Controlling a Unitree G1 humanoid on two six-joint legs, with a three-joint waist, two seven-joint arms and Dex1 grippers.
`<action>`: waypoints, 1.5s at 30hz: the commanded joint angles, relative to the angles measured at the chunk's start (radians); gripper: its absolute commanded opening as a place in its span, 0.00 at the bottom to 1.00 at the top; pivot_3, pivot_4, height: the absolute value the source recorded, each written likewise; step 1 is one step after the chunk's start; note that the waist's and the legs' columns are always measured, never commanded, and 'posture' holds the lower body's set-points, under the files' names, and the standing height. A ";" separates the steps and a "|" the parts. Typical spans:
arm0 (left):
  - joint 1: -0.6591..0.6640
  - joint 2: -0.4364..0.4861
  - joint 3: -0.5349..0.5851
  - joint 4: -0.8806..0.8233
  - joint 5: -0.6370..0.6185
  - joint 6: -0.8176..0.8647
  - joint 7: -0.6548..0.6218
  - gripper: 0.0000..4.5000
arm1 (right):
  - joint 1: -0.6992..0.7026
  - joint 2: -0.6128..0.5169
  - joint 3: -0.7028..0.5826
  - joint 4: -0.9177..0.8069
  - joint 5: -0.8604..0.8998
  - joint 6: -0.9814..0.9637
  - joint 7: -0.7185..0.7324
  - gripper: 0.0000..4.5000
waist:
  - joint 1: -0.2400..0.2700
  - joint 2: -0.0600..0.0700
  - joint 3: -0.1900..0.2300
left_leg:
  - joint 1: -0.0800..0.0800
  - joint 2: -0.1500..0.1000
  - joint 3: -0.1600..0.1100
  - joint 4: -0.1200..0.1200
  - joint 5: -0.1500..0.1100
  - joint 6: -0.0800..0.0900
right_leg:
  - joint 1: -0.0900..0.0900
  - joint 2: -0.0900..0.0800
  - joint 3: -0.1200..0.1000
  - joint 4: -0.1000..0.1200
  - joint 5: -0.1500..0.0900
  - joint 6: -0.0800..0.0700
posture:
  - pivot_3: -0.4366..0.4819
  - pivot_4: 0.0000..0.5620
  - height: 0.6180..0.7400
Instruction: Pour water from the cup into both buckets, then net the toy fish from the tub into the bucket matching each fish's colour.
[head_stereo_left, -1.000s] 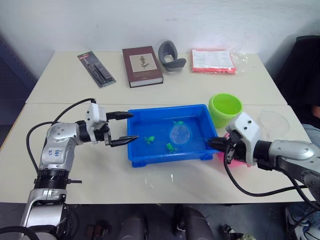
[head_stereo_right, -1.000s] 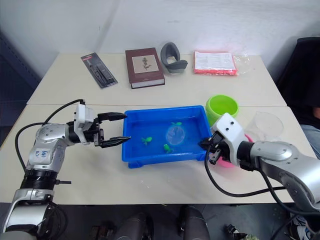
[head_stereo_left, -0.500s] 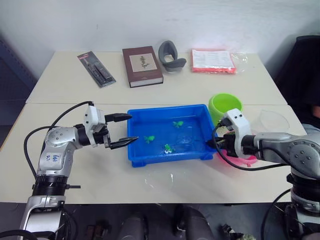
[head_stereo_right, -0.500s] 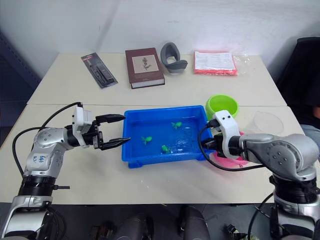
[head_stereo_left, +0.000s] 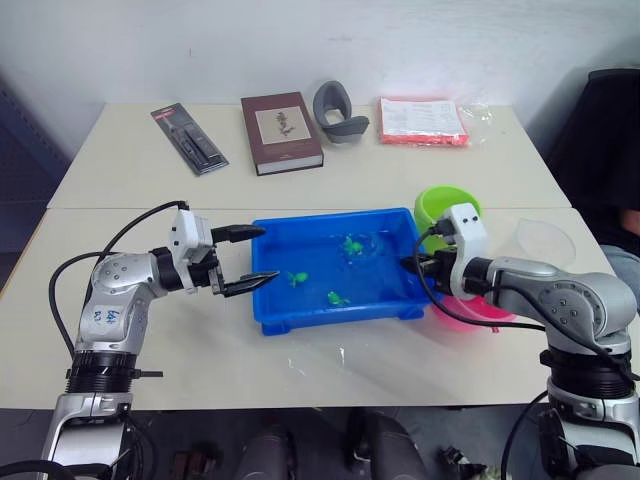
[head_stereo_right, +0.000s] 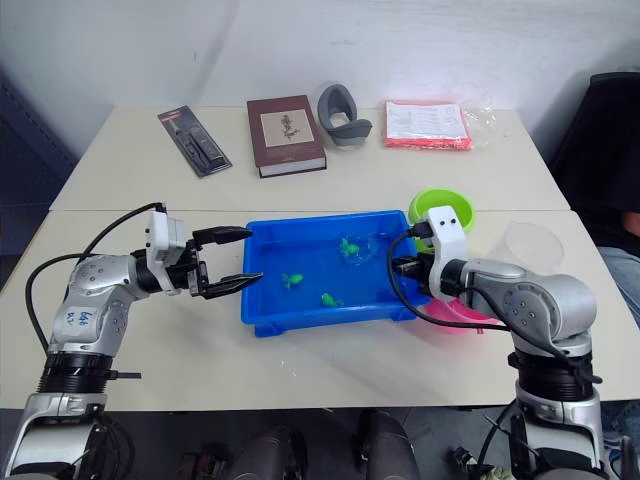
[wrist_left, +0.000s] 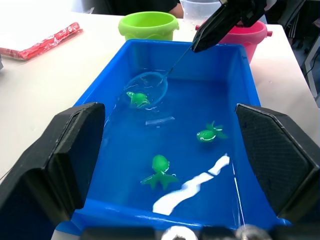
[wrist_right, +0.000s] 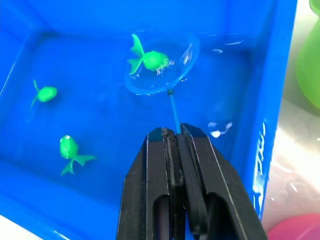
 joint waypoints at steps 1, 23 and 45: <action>-0.009 -0.007 0.007 -0.021 -0.019 -0.003 0.002 1.00 | 0.054 -0.033 -0.072 -0.136 0.028 -0.070 0.058 0.00 | 0.000 0.000 0.000 | 0.000 0.000 0.000 0.000 0.000 0.000 | 0.000 0.000 0.000 0.000 0.000 0.000 | 0.48 0.27 1.00; -0.194 -0.164 -0.075 0.049 0.005 0.043 0.090 1.00 | 0.374 -0.205 -0.472 -0.205 0.011 -0.346 0.116 0.00 | 0.008 0.000 0.000 | 0.002 -0.001 0.003 0.000 0.000 0.000 | 0.000 0.002 0.002 0.001 0.000 0.001 | 0.48 0.27 1.00; -0.168 -0.200 -0.109 0.003 0.011 0.063 0.104 1.00 | 0.403 -0.502 0.032 0.248 -1.001 -1.423 0.115 0.00 | 0.007 0.000 0.000 | 0.003 0.000 0.008 -0.001 0.001 0.000 | 0.000 0.002 0.003 0.000 0.001 0.001 | 0.48 0.27 1.00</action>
